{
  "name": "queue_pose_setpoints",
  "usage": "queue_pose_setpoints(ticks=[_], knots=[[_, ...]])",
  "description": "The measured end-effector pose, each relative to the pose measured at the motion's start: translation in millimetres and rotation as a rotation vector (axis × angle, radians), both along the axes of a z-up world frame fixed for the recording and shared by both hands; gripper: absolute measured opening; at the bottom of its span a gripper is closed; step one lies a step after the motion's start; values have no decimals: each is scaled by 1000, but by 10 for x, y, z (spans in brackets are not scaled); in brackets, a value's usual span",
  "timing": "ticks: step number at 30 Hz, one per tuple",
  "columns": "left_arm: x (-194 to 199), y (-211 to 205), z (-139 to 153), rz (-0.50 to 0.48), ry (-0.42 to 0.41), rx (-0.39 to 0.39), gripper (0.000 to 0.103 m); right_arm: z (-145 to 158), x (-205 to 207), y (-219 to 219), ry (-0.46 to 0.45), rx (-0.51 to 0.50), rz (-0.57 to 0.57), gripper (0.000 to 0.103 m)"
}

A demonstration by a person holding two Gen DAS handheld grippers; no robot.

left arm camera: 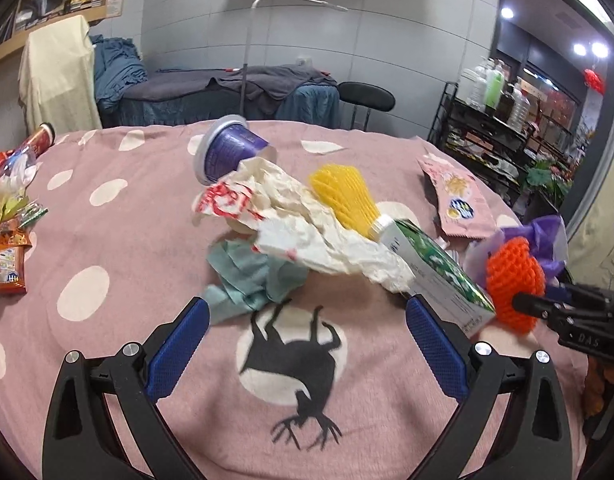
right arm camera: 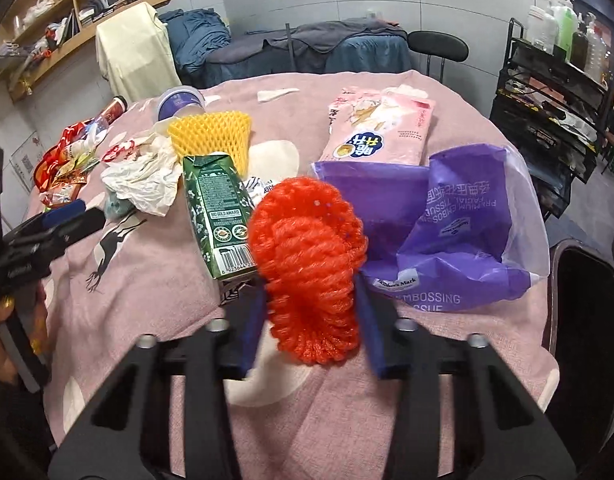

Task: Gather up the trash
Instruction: 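Grasp the orange foam net with the right gripper while the left grasps the white-red bag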

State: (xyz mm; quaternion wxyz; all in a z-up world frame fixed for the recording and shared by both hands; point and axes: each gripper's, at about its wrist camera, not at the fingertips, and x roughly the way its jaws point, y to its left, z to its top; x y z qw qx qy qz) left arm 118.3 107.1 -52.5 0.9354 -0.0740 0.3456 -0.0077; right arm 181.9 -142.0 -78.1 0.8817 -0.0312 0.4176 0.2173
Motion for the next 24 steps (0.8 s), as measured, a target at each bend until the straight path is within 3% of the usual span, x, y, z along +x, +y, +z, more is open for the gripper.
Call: queue_pose_setpoints(ticks=[4,7,15,17,19,20,22,24], knots=[[104,209,106,36,-29,-97,98,65,-60,-26,-30,26,6,29],[280,367,185,70,-34,-120,98,110,-114,-24,-48,34,7,29],[968,627,97,26,84,-203,94,191,-228,-50,-66,70,18,29],[1091,669,17,17,120,-245,83,192,-244,-56,-65,73,18,29],[1157,684,-66,2,159,-285,61,180,-248,-65,-60,73,17,29],[1168,674,-94,-5,173,-291,56,172,-251,-73,-58,74,14,29],[1128,635,-98,-5,166,-261,34,161,-249,-98,-56,80,7,29],[1043,607,-51,-9,134,-245,30,167,-246,-123,-58,93,0,29]])
